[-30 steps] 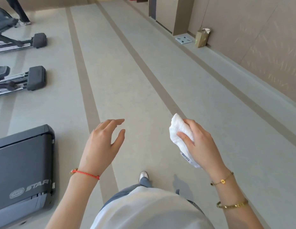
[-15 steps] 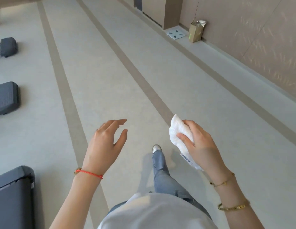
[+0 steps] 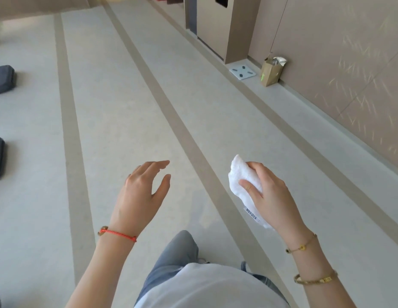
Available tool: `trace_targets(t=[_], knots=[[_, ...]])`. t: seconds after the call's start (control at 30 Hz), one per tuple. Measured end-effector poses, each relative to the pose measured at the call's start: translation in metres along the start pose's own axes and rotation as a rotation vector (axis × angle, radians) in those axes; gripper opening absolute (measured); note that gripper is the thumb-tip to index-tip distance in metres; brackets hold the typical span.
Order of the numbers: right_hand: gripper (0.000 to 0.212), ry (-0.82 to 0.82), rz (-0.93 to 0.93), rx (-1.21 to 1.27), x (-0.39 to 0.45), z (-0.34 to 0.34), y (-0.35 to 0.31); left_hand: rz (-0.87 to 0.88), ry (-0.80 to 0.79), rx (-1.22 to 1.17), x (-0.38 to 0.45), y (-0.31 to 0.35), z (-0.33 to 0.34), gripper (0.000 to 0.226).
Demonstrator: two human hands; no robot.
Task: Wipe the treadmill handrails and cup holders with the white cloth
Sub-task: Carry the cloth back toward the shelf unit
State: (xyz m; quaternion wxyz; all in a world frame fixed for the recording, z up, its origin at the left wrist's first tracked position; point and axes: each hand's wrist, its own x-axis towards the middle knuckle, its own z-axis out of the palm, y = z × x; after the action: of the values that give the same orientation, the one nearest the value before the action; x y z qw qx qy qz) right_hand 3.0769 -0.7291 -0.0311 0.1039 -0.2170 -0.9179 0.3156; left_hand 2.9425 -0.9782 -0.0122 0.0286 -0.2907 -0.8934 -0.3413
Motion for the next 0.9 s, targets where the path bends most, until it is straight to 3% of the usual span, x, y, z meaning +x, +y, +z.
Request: trace_targets(t=[0.9], knots=[[0.027, 0.062, 0.048, 0.023, 0.658, 0.038, 0.045, 0.133, -0.067, -0.013, 0.669, -0.135, 0.143, 0.027]])
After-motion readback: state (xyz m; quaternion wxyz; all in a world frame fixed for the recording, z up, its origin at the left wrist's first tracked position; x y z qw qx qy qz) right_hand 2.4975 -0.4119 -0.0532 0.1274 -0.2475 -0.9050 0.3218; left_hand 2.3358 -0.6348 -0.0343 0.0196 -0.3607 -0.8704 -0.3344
